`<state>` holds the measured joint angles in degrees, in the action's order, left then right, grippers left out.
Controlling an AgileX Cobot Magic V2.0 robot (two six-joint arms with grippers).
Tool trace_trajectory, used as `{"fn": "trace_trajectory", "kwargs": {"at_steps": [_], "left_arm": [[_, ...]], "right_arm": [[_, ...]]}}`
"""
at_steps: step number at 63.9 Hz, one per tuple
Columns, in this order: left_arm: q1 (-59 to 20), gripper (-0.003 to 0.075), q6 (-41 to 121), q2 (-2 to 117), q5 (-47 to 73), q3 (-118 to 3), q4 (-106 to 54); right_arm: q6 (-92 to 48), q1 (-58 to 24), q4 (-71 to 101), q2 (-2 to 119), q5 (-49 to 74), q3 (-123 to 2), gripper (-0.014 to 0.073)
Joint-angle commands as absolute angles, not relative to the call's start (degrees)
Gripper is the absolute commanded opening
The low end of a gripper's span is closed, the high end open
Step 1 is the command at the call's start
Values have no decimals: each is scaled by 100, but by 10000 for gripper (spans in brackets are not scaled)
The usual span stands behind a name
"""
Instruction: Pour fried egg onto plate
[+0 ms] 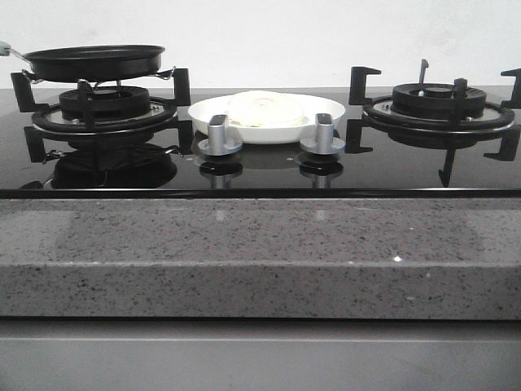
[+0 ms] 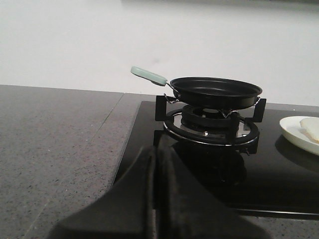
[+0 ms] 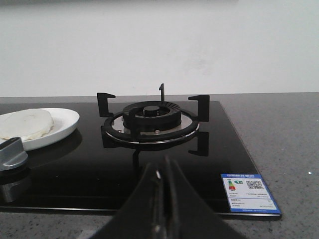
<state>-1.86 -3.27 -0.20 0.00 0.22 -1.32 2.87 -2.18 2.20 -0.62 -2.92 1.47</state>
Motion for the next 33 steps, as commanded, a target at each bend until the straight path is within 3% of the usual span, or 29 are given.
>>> {"fn": "trace_trajectory", "kwargs": {"at_steps": [1, 33], "left_arm": [[-182, -20, -343, -109, -443, 53, -128], [-182, -20, -343, -109, -443, 53, -128]], "right_arm": [[285, -213, 124, -157, -805, 119, -68], [285, -27, 124, -157, -804, 119, -68]]}}
